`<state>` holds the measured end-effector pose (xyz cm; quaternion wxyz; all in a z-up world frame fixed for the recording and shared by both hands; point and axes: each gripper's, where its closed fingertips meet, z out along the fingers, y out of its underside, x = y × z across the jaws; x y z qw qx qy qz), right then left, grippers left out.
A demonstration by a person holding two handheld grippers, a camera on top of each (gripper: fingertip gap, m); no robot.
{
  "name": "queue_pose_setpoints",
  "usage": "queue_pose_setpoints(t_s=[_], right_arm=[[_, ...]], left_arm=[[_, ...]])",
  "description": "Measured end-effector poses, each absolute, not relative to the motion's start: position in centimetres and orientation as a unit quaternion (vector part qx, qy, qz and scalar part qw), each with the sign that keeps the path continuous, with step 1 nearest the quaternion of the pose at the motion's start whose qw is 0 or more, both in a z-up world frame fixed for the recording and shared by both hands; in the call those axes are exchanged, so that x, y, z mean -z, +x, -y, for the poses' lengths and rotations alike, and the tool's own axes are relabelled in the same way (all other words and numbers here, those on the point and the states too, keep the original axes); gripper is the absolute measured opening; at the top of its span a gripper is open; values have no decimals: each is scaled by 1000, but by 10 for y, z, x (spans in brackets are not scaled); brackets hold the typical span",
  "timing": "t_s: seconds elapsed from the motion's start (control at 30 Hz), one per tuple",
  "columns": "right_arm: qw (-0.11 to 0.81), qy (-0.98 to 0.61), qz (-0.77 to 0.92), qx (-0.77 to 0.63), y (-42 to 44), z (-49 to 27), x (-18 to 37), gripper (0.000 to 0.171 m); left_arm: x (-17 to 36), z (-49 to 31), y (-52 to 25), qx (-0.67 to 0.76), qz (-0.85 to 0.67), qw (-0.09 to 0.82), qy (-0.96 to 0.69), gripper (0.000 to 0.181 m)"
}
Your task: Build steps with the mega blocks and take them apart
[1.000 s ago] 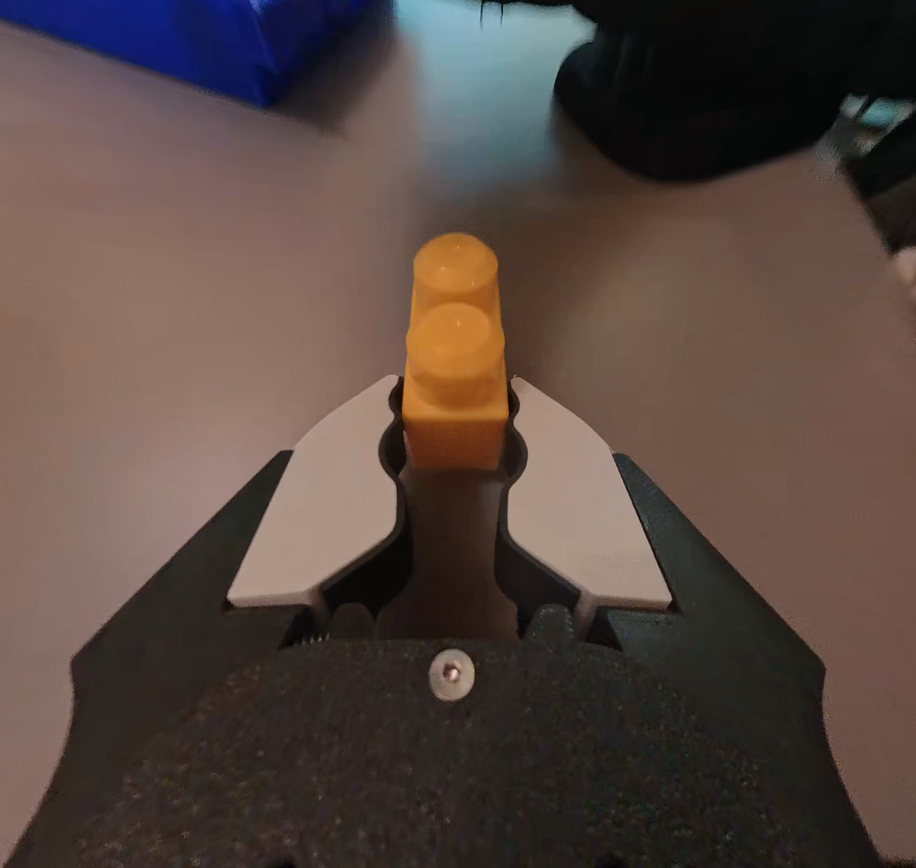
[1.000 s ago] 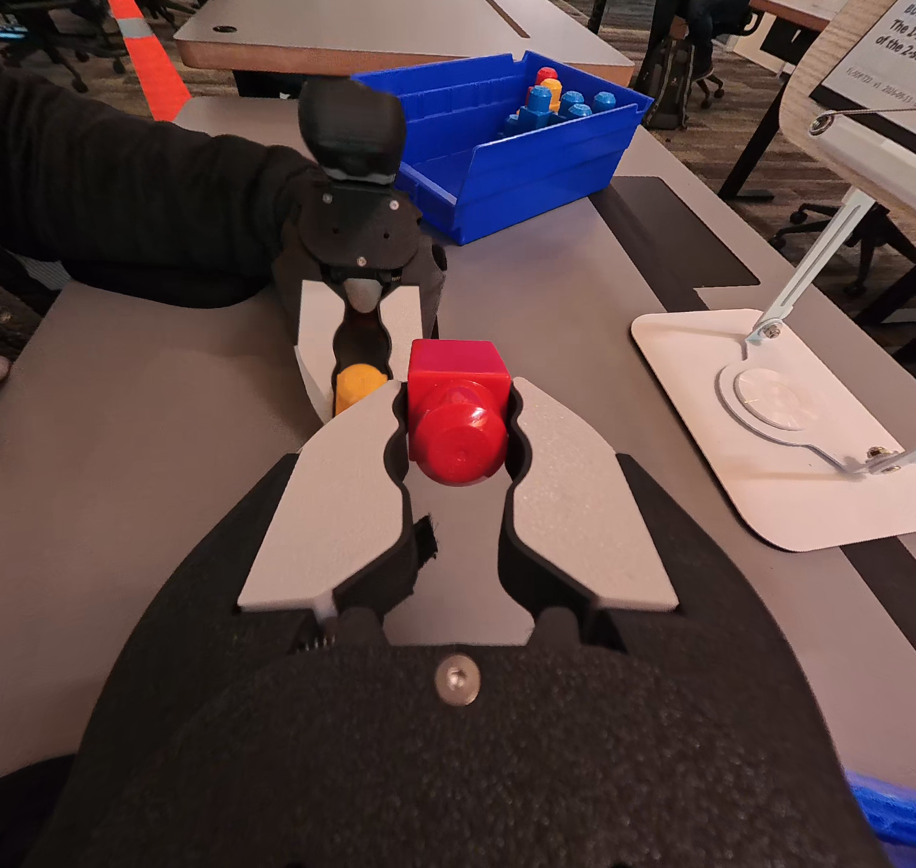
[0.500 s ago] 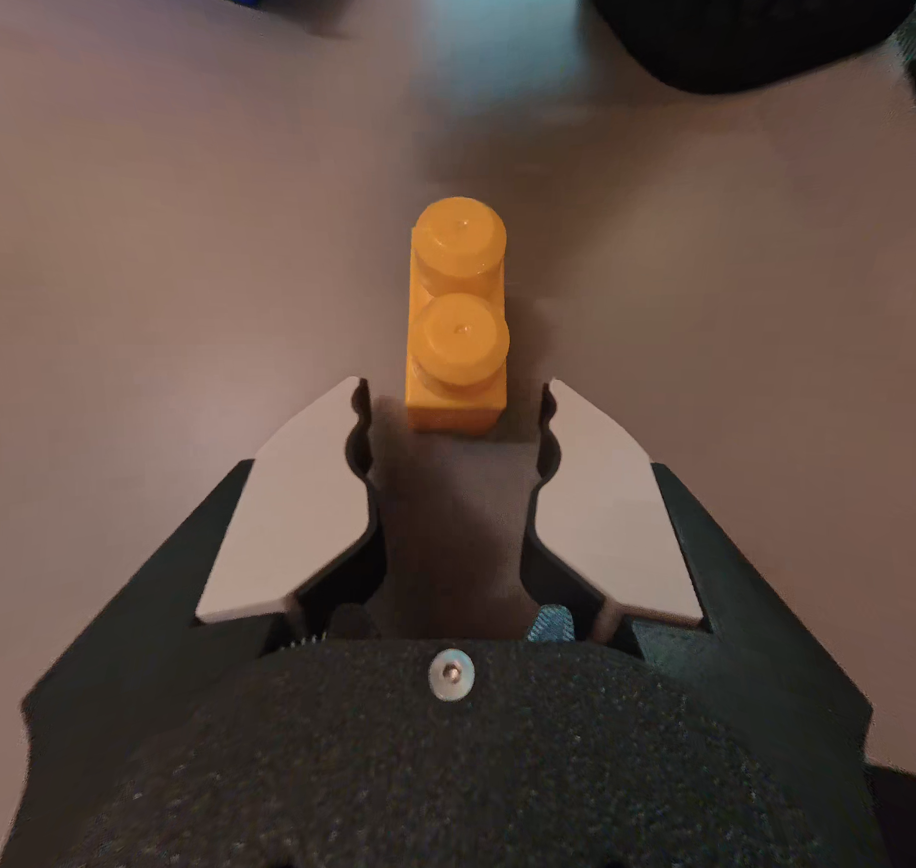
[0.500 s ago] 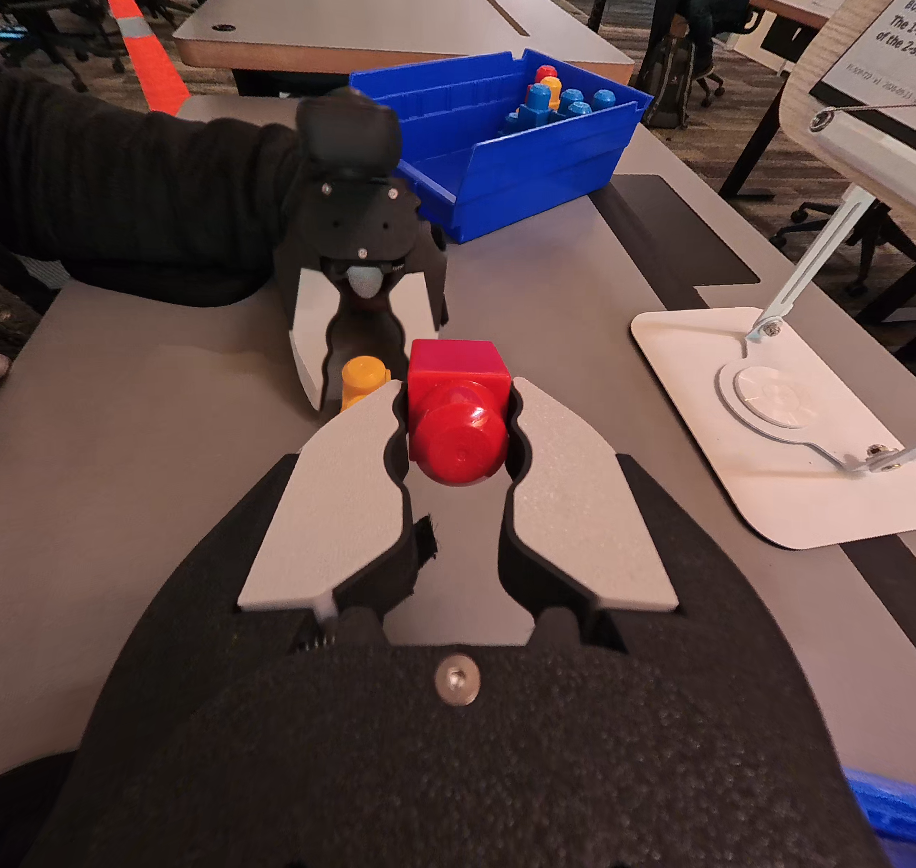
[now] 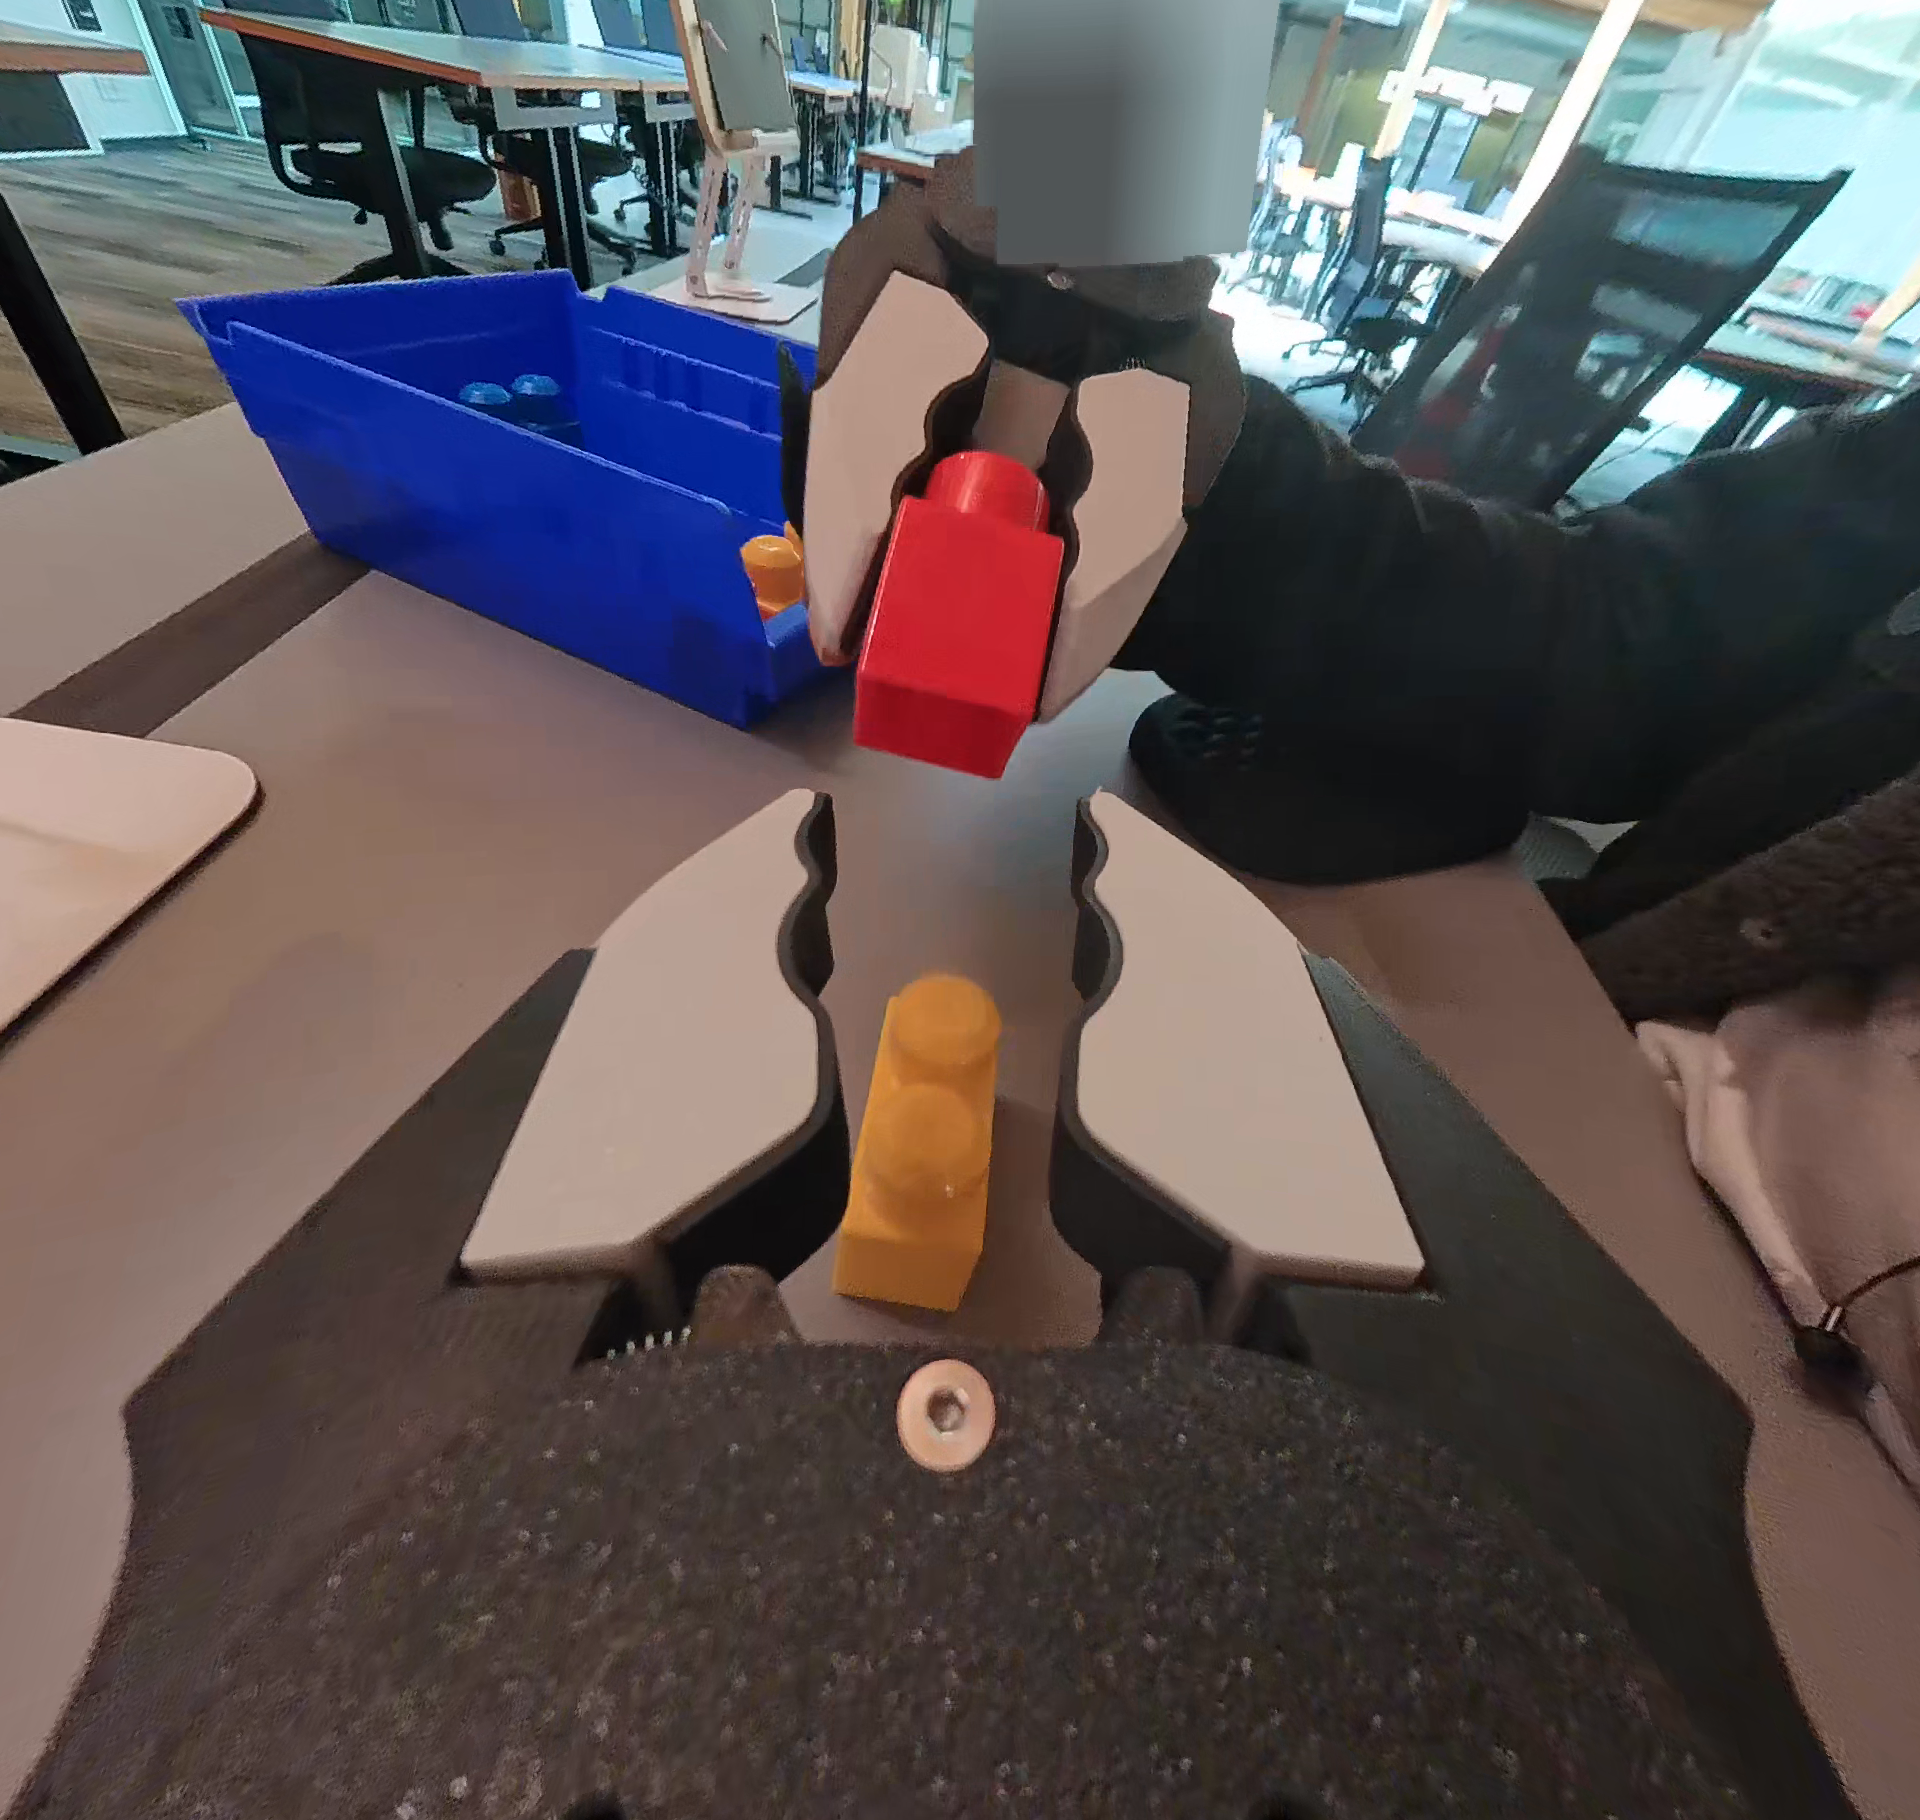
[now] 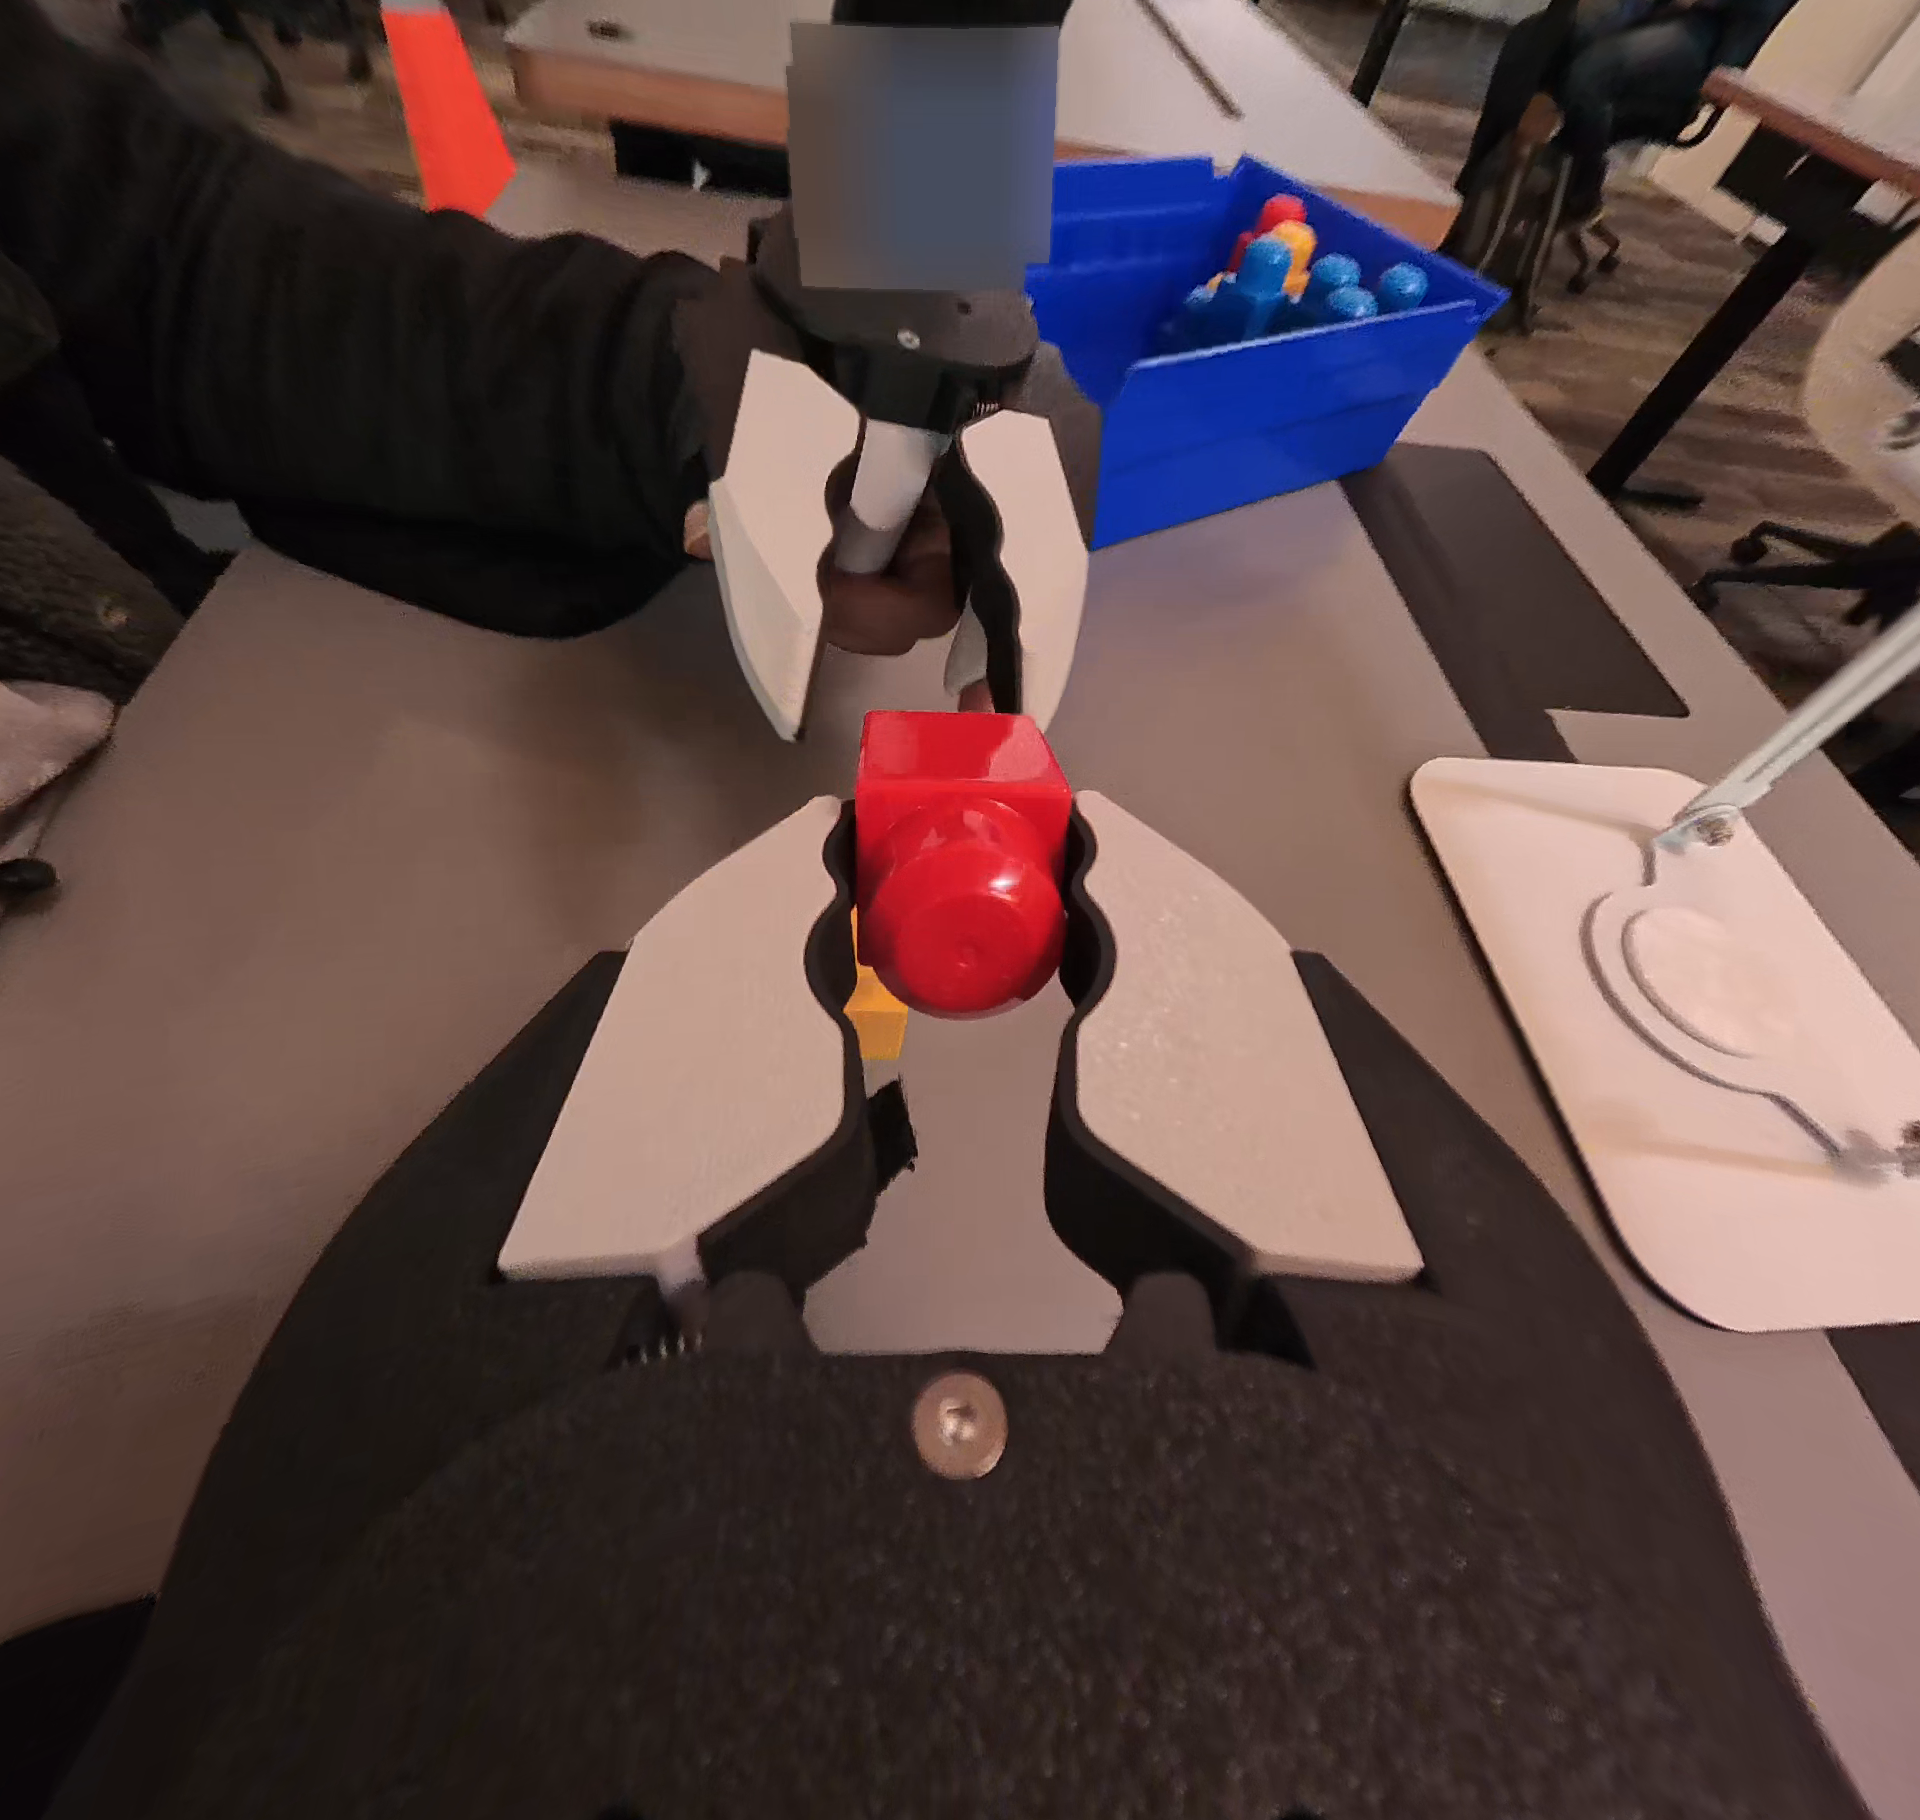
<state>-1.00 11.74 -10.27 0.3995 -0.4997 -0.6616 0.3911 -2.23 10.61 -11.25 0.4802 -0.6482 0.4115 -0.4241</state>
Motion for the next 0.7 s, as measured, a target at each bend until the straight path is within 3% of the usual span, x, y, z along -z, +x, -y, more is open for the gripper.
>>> queue_pose_setpoints(t_s=[0.13,0.37,0.7], right_arm=[[387,-501,675,-379,-16,-112,109,36],[396,-505,672,-370,-19,-115,112,36],[409,-507,657,-379,-13,-119,100,38]], left_arm=[[117,-101,-12,412,-424,469,-656,36],[117,-99,-10,428,-424,464,-650,4],[107,-100,-18,426,-426,494,-627,2]])
